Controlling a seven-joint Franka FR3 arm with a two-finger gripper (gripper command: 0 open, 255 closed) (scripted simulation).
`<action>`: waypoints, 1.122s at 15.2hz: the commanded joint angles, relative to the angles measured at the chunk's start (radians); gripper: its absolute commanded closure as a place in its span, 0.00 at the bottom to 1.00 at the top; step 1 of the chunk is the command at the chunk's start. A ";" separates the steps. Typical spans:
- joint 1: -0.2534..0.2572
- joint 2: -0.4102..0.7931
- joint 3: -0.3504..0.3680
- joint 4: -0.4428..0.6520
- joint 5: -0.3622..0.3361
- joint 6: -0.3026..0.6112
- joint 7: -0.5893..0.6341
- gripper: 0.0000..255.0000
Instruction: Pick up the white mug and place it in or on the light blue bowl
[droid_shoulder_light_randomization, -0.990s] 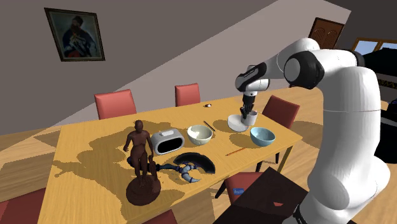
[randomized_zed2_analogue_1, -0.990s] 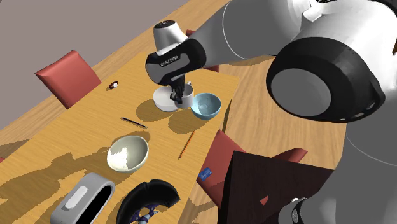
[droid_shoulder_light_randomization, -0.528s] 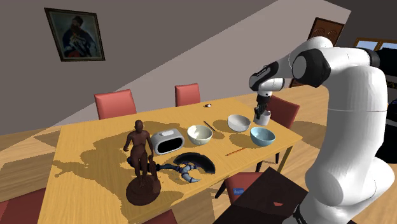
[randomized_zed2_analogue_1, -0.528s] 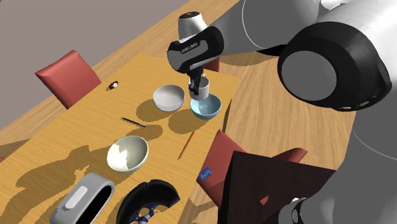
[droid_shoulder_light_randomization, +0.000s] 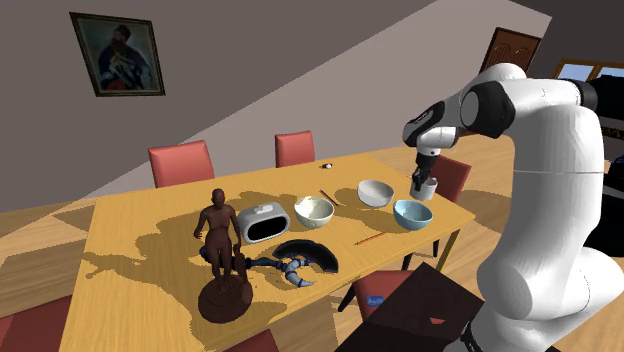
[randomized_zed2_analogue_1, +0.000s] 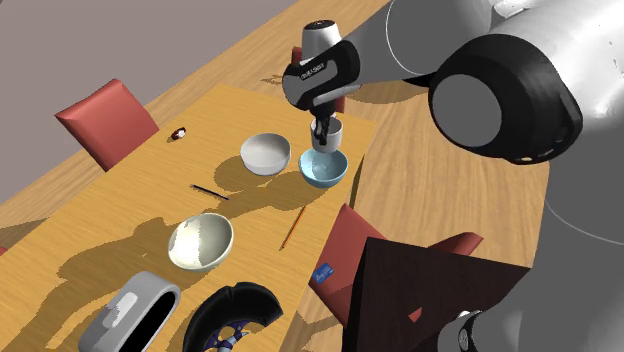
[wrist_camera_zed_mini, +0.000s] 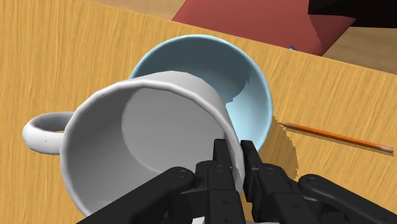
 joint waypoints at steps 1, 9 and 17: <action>-0.004 0.016 0.003 -0.006 0.007 0.022 -0.005 1.00; -0.016 0.082 0.020 -0.024 0.032 0.103 -0.016 1.00; -0.023 0.116 0.029 -0.028 0.045 0.140 -0.022 1.00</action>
